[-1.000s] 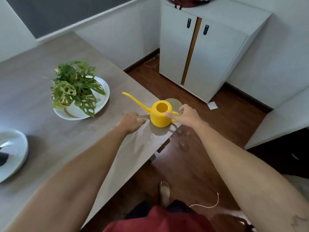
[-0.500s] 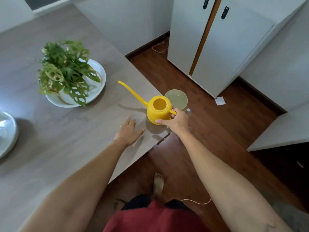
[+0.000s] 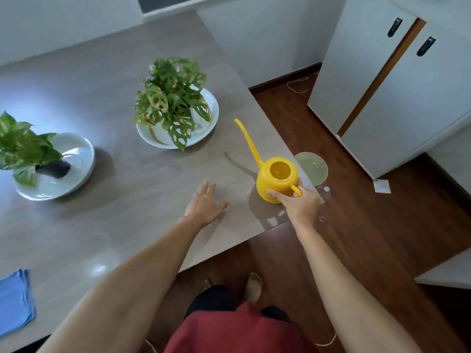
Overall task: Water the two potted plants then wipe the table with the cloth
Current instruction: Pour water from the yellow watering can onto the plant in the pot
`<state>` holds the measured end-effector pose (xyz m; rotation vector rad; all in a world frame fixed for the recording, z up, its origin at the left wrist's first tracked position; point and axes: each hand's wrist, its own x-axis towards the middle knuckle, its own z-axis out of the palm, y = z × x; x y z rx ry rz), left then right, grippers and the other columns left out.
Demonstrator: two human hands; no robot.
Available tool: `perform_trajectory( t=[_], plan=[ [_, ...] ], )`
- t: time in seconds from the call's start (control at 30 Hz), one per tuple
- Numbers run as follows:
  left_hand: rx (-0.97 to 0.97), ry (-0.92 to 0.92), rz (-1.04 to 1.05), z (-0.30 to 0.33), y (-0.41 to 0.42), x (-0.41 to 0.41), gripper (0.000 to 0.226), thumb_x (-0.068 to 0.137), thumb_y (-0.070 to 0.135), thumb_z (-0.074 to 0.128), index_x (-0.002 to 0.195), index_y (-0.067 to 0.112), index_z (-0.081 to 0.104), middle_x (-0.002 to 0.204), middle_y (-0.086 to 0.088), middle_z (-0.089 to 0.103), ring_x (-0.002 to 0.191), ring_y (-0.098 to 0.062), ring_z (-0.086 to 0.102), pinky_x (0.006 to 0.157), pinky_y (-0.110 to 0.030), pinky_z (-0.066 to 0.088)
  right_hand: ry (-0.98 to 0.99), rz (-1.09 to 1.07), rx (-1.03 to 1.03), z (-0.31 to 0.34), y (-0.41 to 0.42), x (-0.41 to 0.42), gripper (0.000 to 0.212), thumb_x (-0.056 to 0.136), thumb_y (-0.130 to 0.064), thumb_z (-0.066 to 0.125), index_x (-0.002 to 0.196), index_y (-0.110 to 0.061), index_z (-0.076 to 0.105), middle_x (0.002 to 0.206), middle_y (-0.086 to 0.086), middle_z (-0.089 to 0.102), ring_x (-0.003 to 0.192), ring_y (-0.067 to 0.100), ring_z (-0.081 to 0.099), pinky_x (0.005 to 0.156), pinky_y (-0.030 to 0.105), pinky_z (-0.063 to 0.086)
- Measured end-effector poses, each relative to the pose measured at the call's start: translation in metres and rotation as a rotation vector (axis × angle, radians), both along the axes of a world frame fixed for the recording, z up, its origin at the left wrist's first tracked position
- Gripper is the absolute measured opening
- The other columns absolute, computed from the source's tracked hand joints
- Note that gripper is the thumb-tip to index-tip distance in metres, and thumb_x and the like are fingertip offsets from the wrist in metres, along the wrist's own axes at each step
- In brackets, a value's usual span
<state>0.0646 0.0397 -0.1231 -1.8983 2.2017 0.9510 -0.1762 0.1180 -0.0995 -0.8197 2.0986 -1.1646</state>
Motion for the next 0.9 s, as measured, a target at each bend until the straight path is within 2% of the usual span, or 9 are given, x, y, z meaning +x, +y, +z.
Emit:
perform_trajectory(
  t=[0.2, 0.3, 0.4, 0.47, 0.57, 0.67, 0.73, 0.8, 0.9],
  plan=[
    [-0.062, 0.031, 0.084, -0.004, -0.003, 0.017, 0.078, 0.098, 0.050, 0.050, 0.157, 0.011, 0.018, 0.167, -0.011, 0.005, 0.154, -0.023, 0.002, 0.123, -0.036, 0.008, 0.103, 0.073, -0.079, 0.021, -0.015, 0.027, 0.055, 0.054, -0.045, 0.097, 0.054, -0.029, 0.045, 0.046, -0.012, 0.037, 0.047, 0.009, 0.039, 0.053, 0.022, 0.031],
    [-0.103, 0.037, 0.101, -0.009, -0.005, 0.028, 0.079, 0.098, 0.050, 0.050, 0.157, 0.009, 0.016, 0.167, -0.012, 0.004, 0.154, -0.024, 0.001, 0.123, -0.035, 0.005, 0.132, 0.099, -0.097, 0.033, -0.024, 0.043, 0.043, 0.055, -0.052, 0.095, 0.061, -0.029, 0.059, 0.054, -0.011, 0.054, 0.054, 0.008, 0.052, 0.057, 0.024, 0.043],
    [-0.126, 0.041, 0.116, -0.015, -0.010, 0.040, 0.080, 0.097, 0.052, 0.049, 0.157, 0.009, 0.015, 0.167, -0.012, 0.003, 0.154, -0.024, -0.001, 0.124, -0.036, 0.003, 0.144, 0.105, -0.100, 0.045, -0.031, 0.057, 0.047, 0.054, -0.056, 0.094, 0.074, -0.019, 0.073, 0.062, -0.010, 0.063, 0.064, 0.007, 0.061, 0.063, 0.023, 0.050],
    [-0.141, 0.038, 0.129, -0.018, -0.017, 0.051, 0.082, 0.097, 0.053, 0.048, 0.157, 0.008, 0.014, 0.167, -0.012, 0.003, 0.154, -0.024, -0.002, 0.124, -0.037, 0.002, 0.168, 0.102, -0.113, 0.056, -0.036, 0.068, 0.050, 0.055, -0.057, 0.093, 0.076, -0.016, 0.074, 0.064, -0.010, 0.064, 0.065, 0.008, 0.062, 0.061, 0.022, 0.049],
    [-0.145, 0.025, 0.137, -0.022, -0.031, 0.069, 0.085, 0.097, 0.055, 0.046, 0.157, 0.007, 0.010, 0.167, -0.012, -0.002, 0.154, -0.024, -0.006, 0.125, -0.038, 0.001, 0.198, 0.084, -0.124, 0.073, -0.043, 0.085, 0.053, 0.053, -0.061, 0.091, 0.068, -0.015, 0.070, 0.064, -0.001, 0.068, 0.065, 0.018, 0.066, 0.062, 0.037, 0.058],
    [-0.159, -0.005, 0.142, -0.027, -0.042, 0.088, 0.088, 0.097, 0.057, 0.042, 0.157, 0.006, 0.005, 0.166, -0.013, -0.007, 0.153, -0.024, -0.010, 0.125, -0.039, 0.000, 0.249, 0.069, -0.134, 0.090, -0.050, 0.104, 0.056, 0.053, -0.060, 0.091, 0.059, -0.014, 0.061, 0.058, 0.006, 0.063, 0.055, 0.023, 0.057, 0.058, 0.042, 0.056],
    [-0.181, -0.026, 0.137, -0.031, -0.047, 0.100, 0.089, 0.097, 0.058, 0.041, 0.157, 0.005, 0.002, 0.166, -0.013, -0.010, 0.153, -0.024, -0.012, 0.125, -0.038, -0.002, 0.286, 0.065, -0.156, 0.102, -0.054, 0.116, 0.059, 0.053, -0.062, 0.091, 0.060, -0.010, 0.062, 0.056, 0.006, 0.063, 0.054, 0.026, 0.058, 0.054, 0.041, 0.055],
    [-0.204, -0.051, 0.103, -0.036, -0.051, 0.111, 0.090, 0.097, 0.060, 0.038, 0.157, 0.006, -0.001, 0.165, -0.013, -0.014, 0.152, -0.024, -0.015, 0.124, -0.039, -0.005, 0.304, 0.048, -0.159, 0.110, -0.059, 0.127, 0.059, 0.052, -0.060, 0.092, 0.057, -0.011, 0.060, 0.051, -0.002, 0.057, 0.049, 0.017, 0.052, 0.050, 0.034, 0.050],
    [-0.242, -0.089, 0.009, -0.046, -0.053, 0.124, 0.091, 0.097, 0.064, 0.030, 0.156, 0.006, -0.007, 0.164, -0.013, -0.019, 0.151, -0.025, -0.019, 0.123, -0.041, -0.010, 0.337, 0.039, -0.178, 0.121, -0.068, 0.144, 0.056, 0.053, -0.055, 0.094, 0.049, -0.026, 0.046, 0.046, -0.016, 0.044, 0.043, 0.008, 0.045, 0.047, 0.017, 0.035]
  ],
)
